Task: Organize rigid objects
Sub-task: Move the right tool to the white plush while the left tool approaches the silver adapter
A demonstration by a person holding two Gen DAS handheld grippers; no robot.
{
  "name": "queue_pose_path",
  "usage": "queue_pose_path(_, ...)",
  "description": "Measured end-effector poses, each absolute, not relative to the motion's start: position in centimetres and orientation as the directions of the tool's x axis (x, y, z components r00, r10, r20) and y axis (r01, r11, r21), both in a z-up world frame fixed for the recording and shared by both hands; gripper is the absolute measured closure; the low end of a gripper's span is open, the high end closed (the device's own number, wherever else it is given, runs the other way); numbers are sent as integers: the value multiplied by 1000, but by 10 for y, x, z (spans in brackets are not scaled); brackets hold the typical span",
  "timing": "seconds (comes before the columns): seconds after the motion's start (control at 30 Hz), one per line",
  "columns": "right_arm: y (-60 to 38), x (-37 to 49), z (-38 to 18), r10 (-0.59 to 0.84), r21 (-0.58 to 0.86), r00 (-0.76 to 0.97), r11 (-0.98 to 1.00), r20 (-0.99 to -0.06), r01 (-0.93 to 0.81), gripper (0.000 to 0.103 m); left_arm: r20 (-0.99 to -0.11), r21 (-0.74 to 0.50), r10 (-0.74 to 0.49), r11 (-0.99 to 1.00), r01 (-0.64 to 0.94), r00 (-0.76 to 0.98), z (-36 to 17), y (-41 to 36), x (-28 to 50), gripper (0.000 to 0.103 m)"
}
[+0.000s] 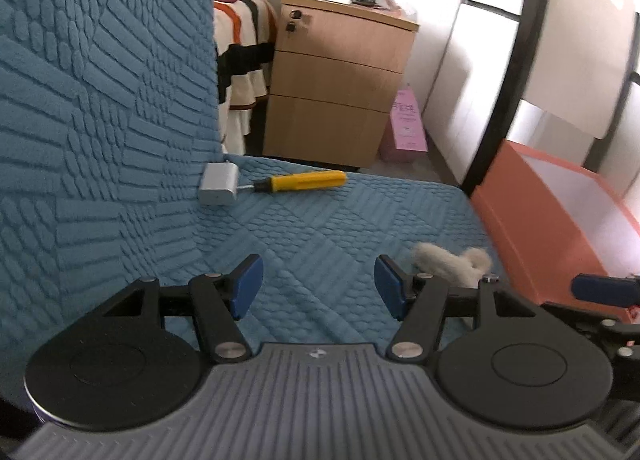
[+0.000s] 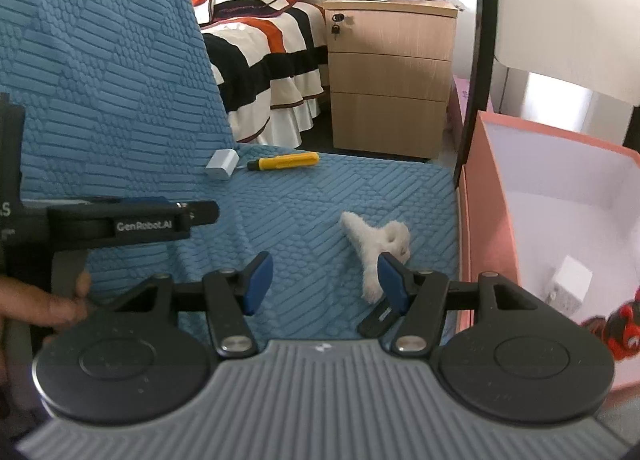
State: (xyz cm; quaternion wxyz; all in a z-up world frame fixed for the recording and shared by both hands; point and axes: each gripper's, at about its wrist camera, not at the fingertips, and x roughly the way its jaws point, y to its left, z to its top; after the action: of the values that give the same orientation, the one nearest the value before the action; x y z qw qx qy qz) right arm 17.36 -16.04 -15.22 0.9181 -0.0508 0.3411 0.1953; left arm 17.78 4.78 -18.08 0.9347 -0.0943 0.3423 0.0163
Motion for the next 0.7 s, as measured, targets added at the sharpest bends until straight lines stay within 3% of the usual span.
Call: queue_pose_path(0.7, -141, 251, -186, 289, -31, 660, 903, -693, -429, 38, -720, 34, 127, 988, -148, 682, -206, 79, 274, 29)
